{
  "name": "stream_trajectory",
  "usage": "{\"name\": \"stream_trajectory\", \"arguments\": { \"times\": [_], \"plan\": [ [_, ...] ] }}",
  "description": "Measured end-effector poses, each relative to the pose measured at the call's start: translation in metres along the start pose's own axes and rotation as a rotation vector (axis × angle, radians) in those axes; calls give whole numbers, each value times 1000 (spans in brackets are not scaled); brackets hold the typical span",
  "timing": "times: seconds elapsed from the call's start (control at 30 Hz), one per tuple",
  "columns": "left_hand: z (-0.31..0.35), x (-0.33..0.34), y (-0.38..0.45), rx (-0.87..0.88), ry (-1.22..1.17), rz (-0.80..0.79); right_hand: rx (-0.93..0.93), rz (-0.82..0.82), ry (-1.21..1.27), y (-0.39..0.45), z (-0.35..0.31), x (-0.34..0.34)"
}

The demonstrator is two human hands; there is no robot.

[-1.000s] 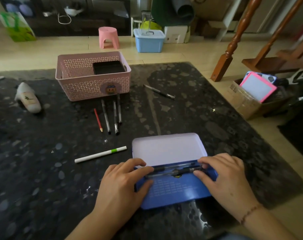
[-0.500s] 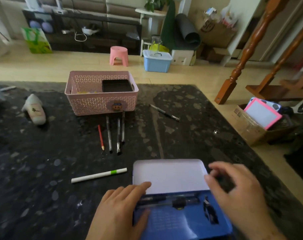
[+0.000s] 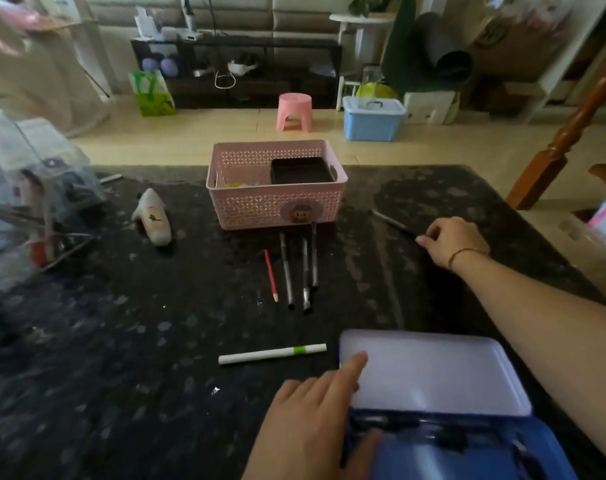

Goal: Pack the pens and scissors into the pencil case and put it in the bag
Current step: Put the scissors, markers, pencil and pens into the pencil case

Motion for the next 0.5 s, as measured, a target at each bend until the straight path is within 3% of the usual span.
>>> {"name": "stream_trajectory", "arguments": {
  "times": [0.2, 0.33, 0.4, 0.5],
  "plan": [
    [5, -17, 2, -28, -183, 127, -36, 462, 572, -102, 13, -71],
    [29, -33, 4, 14, -442, 110, -145, 774, 1002, -207, -15, -140],
    [41, -38, 1, 49, -655, 60, -140, 770, 1085, -248, -34, -154],
    [47, -38, -6, 67, -884, 56, 37, 626, 1080, -287, -47, -140]
  ]
}}
Point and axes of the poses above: each hand's wrist, its own y-axis towards the middle knuckle, its own x-axis out of the palm, z = x × y, the point moved 2 cm from there along y, towards the middle knuckle, and after that the axes turned 13 degrees about -x, right-handed, at the moved point
